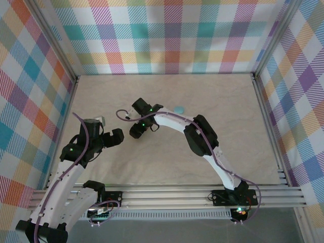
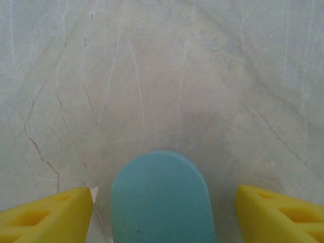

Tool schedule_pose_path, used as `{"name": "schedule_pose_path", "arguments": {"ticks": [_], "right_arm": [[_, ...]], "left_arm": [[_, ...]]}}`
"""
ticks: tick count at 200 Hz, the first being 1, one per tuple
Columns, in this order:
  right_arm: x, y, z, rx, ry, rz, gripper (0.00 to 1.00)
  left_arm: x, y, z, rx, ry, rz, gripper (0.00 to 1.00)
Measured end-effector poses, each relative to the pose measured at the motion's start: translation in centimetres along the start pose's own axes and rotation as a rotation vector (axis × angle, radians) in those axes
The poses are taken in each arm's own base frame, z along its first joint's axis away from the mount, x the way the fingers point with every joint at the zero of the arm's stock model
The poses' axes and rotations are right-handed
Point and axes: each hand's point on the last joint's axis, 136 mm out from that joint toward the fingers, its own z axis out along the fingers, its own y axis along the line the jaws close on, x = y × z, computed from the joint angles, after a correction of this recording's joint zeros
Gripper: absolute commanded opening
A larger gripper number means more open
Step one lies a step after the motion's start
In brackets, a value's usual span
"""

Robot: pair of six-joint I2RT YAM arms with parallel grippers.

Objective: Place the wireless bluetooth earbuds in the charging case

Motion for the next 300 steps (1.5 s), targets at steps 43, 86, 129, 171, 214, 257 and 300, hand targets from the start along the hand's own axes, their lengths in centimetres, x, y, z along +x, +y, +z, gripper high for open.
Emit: {"name": "schedule_pose_path", "arguments": {"ticks": [43, 86, 129, 171, 214, 257, 300], "right_arm": [[0.3, -0.2, 0.1, 0.014, 0.002, -0.028, 0.56], [1.3, -0.4, -0.4, 0.04, 0.009, -0.076, 0.4], [2.9, 0.0, -1.8, 0.041, 0.04, -0.097, 0.28], [3.7, 0.7, -6.7, 0.013, 0.016, -0.088, 0.22], [1.3, 2.0, -17.3, 0.014, -0.128, -0.134, 0.16], [1.1, 5.9, -26.9, -0.022, -0.26, -0.218, 0.15], [2.9, 8.1, -29.3, -0.096, -0.25, -0.274, 0.12]], "left_arm": [[0.2, -0.2, 0.1, 0.013, 0.015, 0.005, 0.96], [0.3, -0.4, 0.1, 0.028, 0.022, 0.023, 0.95], [0.4, -1.2, 0.2, 0.076, 0.035, 0.06, 0.91], [-0.9, -4.3, -0.3, 0.249, -0.046, 0.193, 0.83], [-1.5, -9.8, -3.7, 0.583, -0.23, 0.48, 0.82], [-1.2, -13.9, -6.5, 0.859, -0.304, 0.723, 0.82], [-1.1, -16.2, -7.7, 1.04, -0.303, 0.875, 0.78]]}}
